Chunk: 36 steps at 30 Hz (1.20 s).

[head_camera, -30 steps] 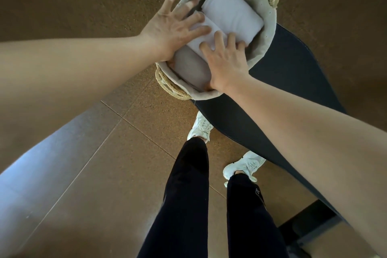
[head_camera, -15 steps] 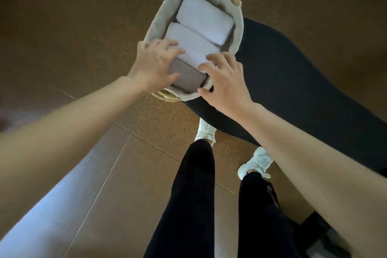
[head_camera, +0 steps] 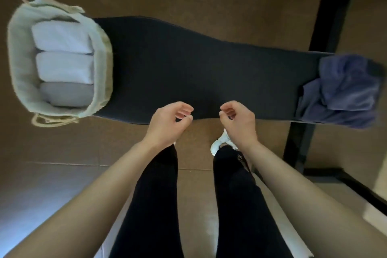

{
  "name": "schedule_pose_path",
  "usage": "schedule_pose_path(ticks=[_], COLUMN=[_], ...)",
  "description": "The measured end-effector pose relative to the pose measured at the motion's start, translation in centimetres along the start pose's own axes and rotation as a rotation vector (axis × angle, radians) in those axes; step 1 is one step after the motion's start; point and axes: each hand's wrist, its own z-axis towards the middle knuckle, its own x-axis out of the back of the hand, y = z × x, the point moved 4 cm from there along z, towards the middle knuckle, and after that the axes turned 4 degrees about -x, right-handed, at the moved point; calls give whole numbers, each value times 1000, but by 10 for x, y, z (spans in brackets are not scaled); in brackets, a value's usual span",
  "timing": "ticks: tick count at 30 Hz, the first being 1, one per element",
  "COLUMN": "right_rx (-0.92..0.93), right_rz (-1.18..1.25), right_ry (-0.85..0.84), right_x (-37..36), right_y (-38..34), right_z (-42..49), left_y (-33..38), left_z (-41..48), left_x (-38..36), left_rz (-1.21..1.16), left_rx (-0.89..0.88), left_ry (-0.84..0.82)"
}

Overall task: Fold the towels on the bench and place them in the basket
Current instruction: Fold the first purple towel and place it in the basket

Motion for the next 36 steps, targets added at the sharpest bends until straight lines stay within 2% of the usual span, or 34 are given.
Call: schedule_pose_path(ticks=[5, 9, 13, 16, 20, 22, 25, 28, 31, 34, 36], right_rx=[-208, -273, -336, -330, -308, -273, -211, -135, -85, -37, -49], right_rz=[60, 64, 68, 18, -56, -169, -309, -454, -477, -544, -439], right_ry=[207, 383, 475, 493, 366, 314, 254, 164, 280, 332, 307], right_x=[101, 169, 214, 238, 253, 256, 261, 262, 270, 274, 275], right_y=[97, 156, 196, 216, 237, 244, 249, 256, 259, 261, 266], right_z=[17, 35, 53, 70, 100, 112, 122, 128, 127, 124, 123], left_y=[63, 113, 147, 161, 178, 186, 201, 221, 240, 251, 257], left_z=[42, 78, 111, 135, 164, 176, 190, 196, 203, 217, 224], left_x=[-95, -159, -213, -246, -279, -294, -310, -323, -340, -357, -367], left_rz=[15, 113, 210, 249, 243, 253, 380, 587, 720, 907, 1035], left_rx=[9, -14, -36, -34, -55, -82, -229, -527, -781, -878, -920], left_ry=[-148, -238, -288, -305, -273, -284, -272, -236, -267, -313, -324])
